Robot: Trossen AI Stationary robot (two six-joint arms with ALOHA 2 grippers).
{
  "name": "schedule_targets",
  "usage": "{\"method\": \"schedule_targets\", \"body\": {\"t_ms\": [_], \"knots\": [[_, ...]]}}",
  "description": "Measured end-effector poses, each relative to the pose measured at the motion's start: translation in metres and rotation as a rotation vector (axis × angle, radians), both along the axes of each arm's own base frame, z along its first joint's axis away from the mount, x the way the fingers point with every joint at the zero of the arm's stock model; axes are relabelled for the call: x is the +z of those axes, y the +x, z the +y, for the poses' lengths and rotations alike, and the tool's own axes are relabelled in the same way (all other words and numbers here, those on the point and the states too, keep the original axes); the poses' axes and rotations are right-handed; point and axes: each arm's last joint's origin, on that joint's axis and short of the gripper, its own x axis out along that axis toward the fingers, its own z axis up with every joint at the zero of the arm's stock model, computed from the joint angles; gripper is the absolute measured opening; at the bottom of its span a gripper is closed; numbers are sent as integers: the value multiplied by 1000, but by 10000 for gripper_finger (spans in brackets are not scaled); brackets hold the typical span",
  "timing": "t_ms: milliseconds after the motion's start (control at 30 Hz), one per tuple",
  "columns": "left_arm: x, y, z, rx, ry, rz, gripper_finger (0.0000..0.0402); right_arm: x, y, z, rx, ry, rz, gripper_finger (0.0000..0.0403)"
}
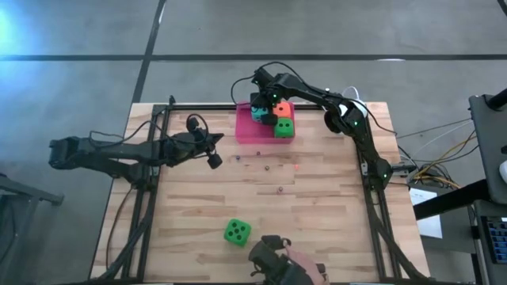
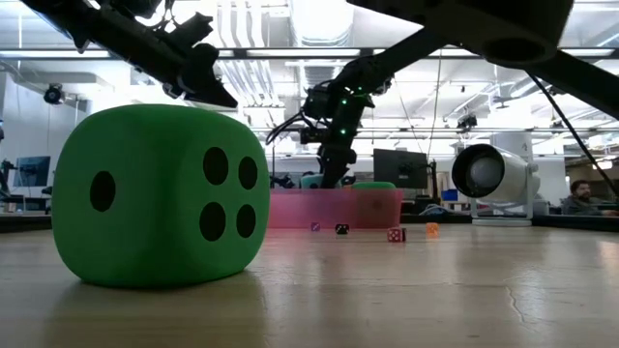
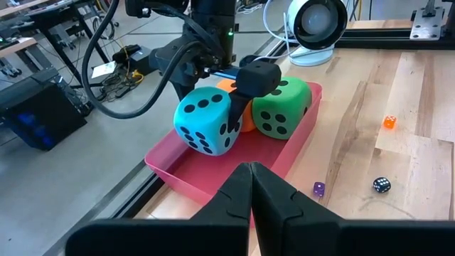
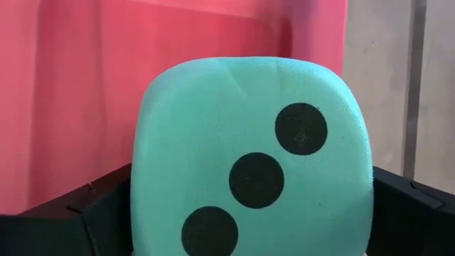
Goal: Pick & Place Dice
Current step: Put the large blue dice into the the pink bin
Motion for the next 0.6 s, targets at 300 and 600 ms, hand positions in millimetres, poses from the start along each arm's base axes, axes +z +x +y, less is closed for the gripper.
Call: {"method": "schedule_targets", "body": {"t_ms": [300, 600], "knots": [[0, 0, 0, 0, 0, 0, 8, 0, -1, 1, -7, 14, 13, 365], [0, 0, 0, -1, 0, 0, 8, 10, -1, 1, -14, 19, 6, 394]]}}
